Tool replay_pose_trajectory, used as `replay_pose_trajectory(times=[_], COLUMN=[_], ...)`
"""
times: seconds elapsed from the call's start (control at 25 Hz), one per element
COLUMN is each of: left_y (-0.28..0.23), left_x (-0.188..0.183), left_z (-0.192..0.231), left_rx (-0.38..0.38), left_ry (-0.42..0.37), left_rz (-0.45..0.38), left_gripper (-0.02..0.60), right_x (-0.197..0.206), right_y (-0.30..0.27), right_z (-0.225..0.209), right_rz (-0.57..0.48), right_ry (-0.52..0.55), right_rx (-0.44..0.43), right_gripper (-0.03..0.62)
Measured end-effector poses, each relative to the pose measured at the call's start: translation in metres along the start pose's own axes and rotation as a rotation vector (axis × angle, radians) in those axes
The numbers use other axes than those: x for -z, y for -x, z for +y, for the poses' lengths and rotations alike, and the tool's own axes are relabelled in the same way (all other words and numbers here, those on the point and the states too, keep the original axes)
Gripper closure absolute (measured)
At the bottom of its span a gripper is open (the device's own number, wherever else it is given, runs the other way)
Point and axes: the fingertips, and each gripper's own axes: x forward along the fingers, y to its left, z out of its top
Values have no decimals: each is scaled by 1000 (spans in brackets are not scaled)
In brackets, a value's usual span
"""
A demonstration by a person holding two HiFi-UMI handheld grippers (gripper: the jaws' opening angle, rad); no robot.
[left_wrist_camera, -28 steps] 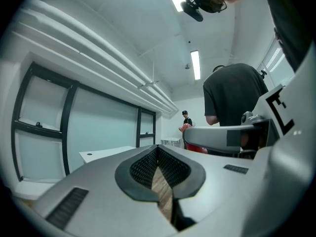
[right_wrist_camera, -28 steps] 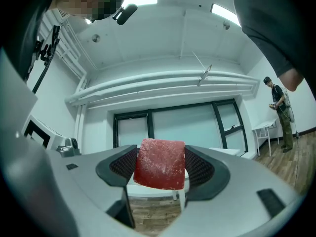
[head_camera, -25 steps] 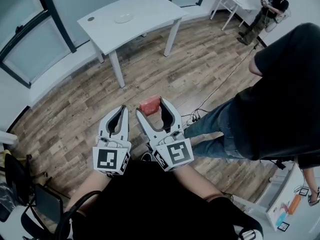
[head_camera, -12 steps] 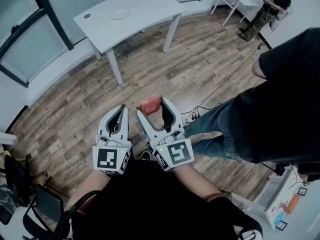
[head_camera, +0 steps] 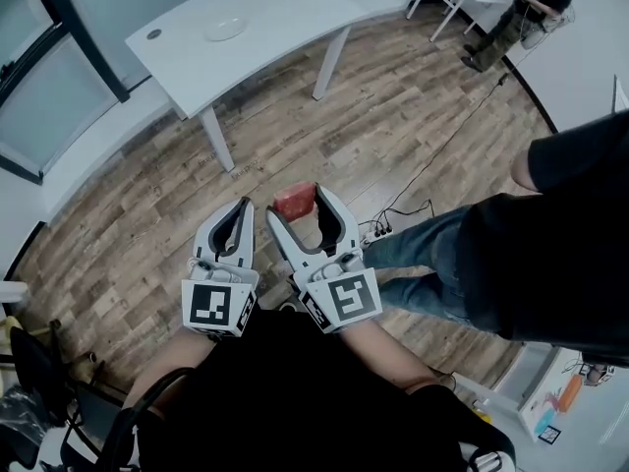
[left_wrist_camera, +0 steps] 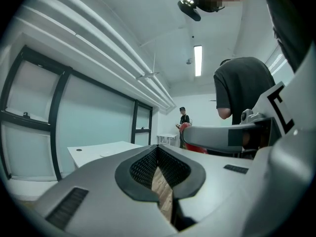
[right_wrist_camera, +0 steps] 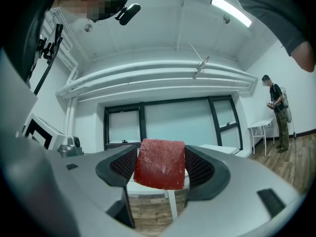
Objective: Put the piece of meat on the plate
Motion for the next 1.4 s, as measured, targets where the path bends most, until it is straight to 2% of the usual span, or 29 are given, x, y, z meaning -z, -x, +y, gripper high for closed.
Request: replay_pose_trajectory(times=[0.44,0.84,1.2,1.4], left_y=[-61,-97,-114,-136], left_x=[-11,-18,-12,-8], left_z=[98,173,183,192], left_rx=[17,32,35,-4], left_ry=[30,38,48,38], left_rz=[7,-8,13,23], left_gripper=[578,578,578,578], right_x=[-4,-4,0,5], right_y=[-113,-194,-212,-233], right_z=[-8,1,-6,-25], right_rz=[9,5,20,25], right_ry=[4,15,-4,-7], right_rx=[29,38,41,11], right_gripper=[292,292,292,290])
